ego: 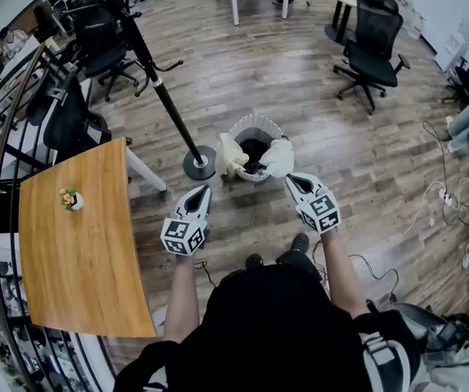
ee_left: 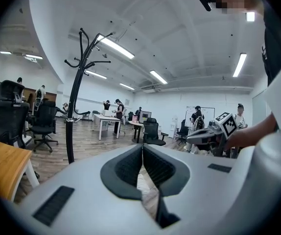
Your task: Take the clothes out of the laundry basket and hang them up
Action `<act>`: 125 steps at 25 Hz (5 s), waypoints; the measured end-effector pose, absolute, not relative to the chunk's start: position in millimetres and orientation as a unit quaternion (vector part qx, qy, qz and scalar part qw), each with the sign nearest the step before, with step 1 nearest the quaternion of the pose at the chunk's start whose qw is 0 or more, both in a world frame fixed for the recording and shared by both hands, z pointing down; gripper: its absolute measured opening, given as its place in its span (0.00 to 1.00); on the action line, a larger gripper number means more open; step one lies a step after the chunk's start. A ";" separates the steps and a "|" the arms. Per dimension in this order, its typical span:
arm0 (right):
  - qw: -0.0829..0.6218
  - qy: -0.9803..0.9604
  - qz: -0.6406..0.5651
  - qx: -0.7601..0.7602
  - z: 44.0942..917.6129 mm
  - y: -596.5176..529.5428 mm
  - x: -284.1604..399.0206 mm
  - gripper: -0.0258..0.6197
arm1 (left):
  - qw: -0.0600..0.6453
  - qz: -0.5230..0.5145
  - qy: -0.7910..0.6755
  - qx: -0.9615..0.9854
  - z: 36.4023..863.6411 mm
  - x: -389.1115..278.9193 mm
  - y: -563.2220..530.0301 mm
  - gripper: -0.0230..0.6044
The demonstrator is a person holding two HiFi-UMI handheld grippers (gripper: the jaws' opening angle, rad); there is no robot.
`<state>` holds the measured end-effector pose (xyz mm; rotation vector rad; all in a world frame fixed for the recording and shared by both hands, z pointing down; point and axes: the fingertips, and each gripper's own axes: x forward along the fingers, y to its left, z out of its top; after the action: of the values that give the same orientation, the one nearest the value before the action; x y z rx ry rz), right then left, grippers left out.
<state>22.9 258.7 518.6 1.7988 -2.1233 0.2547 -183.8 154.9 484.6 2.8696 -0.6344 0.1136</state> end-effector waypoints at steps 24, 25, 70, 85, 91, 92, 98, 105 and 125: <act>0.174 -0.763 0.084 0.617 516.7 245.9 7.1 0.21 | 0.120 0.036 -0.219 0.967 491.8 -205.3 161.3 0.21; 0.173 -0.763 0.083 0.617 516.3 244.7 6.3 0.22 | 0.121 0.039 -0.222 0.967 493.6 -207.2 160.8 0.23; 0.158 -0.722 0.199 0.644 597.1 208.7 175.1 0.41 | 0.172 0.126 -0.191 0.958 556.1 -43.9 100.7 0.34; 0.161 -0.719 0.277 0.617 679.3 185.3 279.1 0.39 | 0.202 0.194 -0.179 0.943 612.6 75.5 78.1 0.34; 0.180 -0.728 0.287 0.597 705.2 161.9 306.2 0.38 | 0.217 0.203 -0.183 0.937 637.9 113.6 68.1 0.34; 0.183 -0.727 0.288 0.596 710.4 158.6 310.2 0.38 | 0.220 0.205 -0.184 0.936 643.1 116.9 66.3 0.34; 0.171 -0.721 0.302 0.600 729.6 157.0 344.3 0.38 | 0.240 0.208 -0.208 0.925 663.7 141.1 65.7 0.34; 0.189 -0.722 0.337 0.574 782.0 156.6 334.5 0.37 | 0.290 0.228 -0.205 0.907 720.3 154.5 74.6 0.34; 0.231 -0.690 0.415 0.546 947.3 176.2 306.1 0.35 | 0.274 0.350 -0.095 0.891 891.3 172.4 83.7 0.34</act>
<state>306.1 176.2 947.3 1.5007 -1.8985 1.1409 172.4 83.7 891.3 2.3946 -0.2567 0.9415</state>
